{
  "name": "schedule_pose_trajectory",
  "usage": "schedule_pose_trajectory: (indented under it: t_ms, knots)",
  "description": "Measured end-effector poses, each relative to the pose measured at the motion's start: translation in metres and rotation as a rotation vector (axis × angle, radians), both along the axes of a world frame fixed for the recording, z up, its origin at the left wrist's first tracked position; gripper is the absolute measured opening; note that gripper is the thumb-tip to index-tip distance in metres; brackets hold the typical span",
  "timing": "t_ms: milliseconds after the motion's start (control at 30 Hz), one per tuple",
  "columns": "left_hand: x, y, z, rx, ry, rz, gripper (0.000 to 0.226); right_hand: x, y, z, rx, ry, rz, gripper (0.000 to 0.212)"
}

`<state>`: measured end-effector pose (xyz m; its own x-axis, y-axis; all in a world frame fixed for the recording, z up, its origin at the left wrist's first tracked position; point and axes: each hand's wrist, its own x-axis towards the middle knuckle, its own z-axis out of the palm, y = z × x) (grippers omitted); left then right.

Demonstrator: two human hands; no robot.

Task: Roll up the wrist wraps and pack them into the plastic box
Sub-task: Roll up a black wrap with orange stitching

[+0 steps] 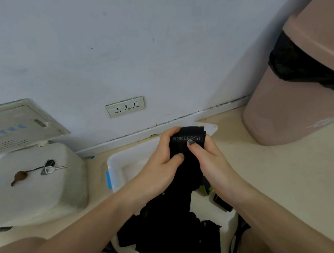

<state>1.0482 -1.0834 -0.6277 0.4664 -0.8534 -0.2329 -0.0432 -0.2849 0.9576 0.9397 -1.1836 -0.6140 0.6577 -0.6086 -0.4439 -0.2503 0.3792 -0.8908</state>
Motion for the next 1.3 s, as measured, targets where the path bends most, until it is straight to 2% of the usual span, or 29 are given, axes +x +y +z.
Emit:
schedule_pose_trajectory:
  t_ms: [233,333,467,600,667,767,833,933,1067,1233,1300]
  knots:
    - [0.032,-0.015,0.007,-0.087,0.289,0.271,0.052,0.006,-0.001,-0.002,-0.029,0.048,0.137,0.022]
    - [0.035,-0.015,0.01,-0.07,0.385,0.233,0.041,0.013,-0.003,-0.001,-0.039,-0.009,0.085,0.021]
    - [0.025,-0.006,0.005,0.021,0.146,0.036,0.052,0.017,-0.014,0.001,0.067,-0.072,-0.047,0.023]
    - [0.024,0.002,-0.004,-0.005,0.033,-0.052,0.073,0.017,-0.028,0.006,0.184,-0.127,-0.111,0.029]
    - [0.026,0.003,-0.003,-0.036,0.016,-0.048,0.072,0.017,-0.032,0.006,0.22,-0.145,-0.128,0.031]
    - [0.027,0.002,0.004,-0.089,0.071,0.069,0.059,0.018,-0.03,0.006,0.24,-0.167,-0.085,0.036]
    - [0.03,0.0,0.008,-0.121,0.124,0.174,0.049,0.02,-0.022,0.006,0.171,-0.121,-0.013,0.036]
    - [0.034,-0.003,0.009,-0.125,0.243,0.288,0.041,0.022,-0.003,0.004,-0.007,0.049,0.067,0.03]
    - [0.027,0.001,0.002,-0.07,0.319,0.241,0.039,0.025,0.005,0.003,-0.097,0.158,0.071,0.025]
    - [0.031,0.005,0.007,0.02,0.016,0.08,0.042,0.027,0.005,0.001,-0.153,0.194,0.016,0.023]
    - [0.034,0.006,0.007,0.041,-0.05,0.029,0.045,0.028,0.004,0.001,-0.168,0.181,-0.007,0.022]
